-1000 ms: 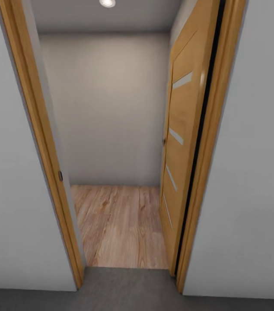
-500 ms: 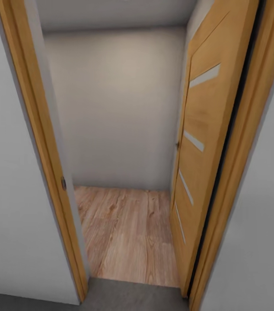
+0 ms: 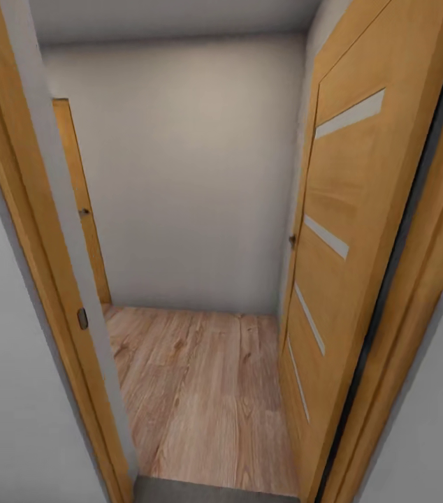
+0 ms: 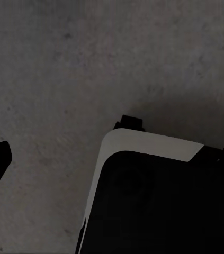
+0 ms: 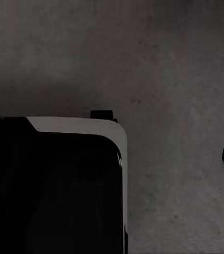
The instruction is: Move the two storage containers from the living room to the garage. In the garage, place one container on the floor and stack the other container on top of it (either order is fine).
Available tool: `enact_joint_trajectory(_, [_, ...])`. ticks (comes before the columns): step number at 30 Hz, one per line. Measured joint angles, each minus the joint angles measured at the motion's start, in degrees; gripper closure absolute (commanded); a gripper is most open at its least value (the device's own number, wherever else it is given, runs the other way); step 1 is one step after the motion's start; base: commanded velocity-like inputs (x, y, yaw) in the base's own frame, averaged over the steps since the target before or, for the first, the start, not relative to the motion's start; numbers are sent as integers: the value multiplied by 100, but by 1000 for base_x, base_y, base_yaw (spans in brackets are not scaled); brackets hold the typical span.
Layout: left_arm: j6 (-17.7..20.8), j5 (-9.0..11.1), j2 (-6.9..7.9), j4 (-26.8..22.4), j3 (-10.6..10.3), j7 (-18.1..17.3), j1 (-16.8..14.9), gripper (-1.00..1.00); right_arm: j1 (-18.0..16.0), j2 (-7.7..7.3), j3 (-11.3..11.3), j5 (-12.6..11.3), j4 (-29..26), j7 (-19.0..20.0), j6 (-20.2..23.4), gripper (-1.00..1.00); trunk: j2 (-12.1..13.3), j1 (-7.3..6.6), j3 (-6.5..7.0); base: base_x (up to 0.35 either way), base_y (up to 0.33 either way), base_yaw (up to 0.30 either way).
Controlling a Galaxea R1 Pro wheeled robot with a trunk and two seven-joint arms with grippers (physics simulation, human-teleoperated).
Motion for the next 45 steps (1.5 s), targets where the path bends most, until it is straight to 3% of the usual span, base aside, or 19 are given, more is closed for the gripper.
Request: enact_joint_trajectory(45, [-7, -7, 0, 2, 0, -6, 0, -100, -2, 0, 1, 10, 0, 10, -7, -100, 0, 0, 0, 324, 0, 0])
